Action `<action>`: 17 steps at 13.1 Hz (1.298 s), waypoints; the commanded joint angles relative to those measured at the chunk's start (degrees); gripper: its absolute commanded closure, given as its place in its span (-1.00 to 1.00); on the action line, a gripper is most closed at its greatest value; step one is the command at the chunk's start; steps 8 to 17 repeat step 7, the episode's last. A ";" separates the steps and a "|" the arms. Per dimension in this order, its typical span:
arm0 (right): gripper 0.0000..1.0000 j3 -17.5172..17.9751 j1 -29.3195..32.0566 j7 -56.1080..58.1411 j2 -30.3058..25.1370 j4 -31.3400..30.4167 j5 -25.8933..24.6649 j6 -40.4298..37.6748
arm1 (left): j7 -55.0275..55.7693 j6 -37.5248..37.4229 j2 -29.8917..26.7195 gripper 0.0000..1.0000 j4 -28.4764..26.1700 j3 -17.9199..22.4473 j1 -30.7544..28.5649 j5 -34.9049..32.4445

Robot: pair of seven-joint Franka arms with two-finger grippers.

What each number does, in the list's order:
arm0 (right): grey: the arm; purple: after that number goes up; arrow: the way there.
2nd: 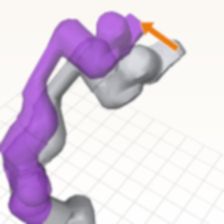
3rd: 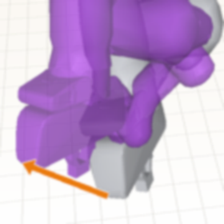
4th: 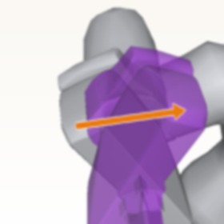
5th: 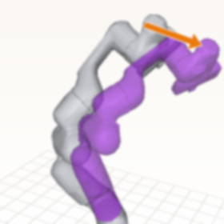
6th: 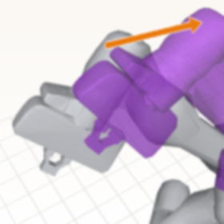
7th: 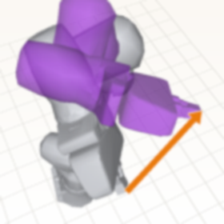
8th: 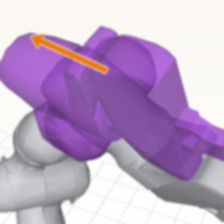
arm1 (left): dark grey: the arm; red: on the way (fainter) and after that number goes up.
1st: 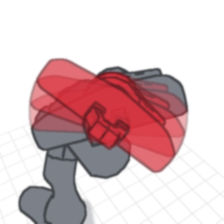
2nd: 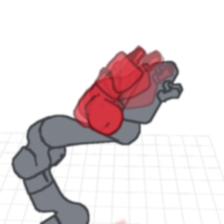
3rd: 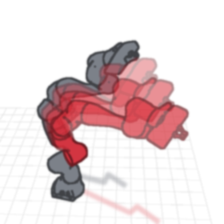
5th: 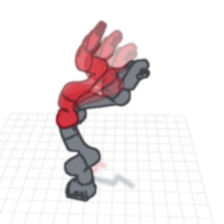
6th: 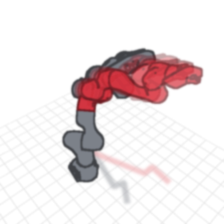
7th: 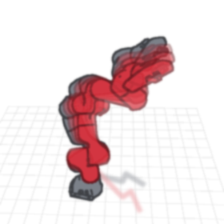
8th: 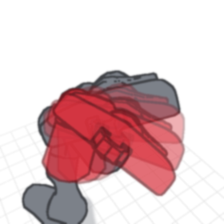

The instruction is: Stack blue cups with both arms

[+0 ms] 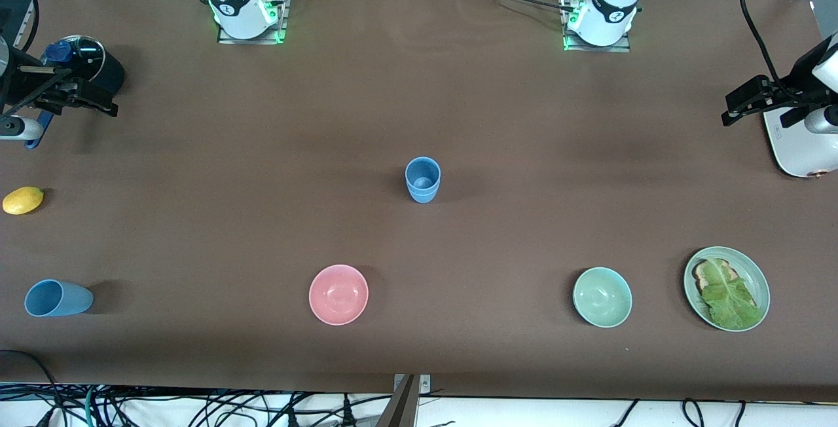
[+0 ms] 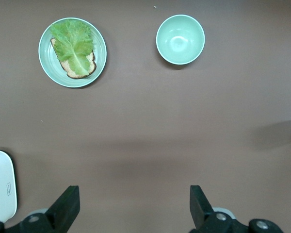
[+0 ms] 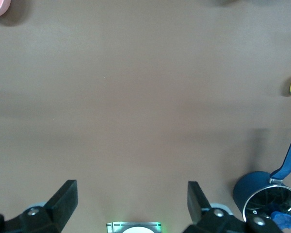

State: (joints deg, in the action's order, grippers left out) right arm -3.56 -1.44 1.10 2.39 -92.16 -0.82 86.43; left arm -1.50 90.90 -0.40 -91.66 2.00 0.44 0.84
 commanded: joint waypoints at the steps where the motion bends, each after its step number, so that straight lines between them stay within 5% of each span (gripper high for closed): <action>1: -1.00 0.22 0.04 -0.31 0.60 1.72 0.82 -1.44 | 0.27 -0.55 0.66 -1.00 1.48 -0.06 -0.26 0.92; 17: -1.00 0.04 0.21 -0.75 0.60 1.54 0.82 -1.44 | 0.36 -0.55 1.10 -1.00 1.48 -0.15 -0.17 0.92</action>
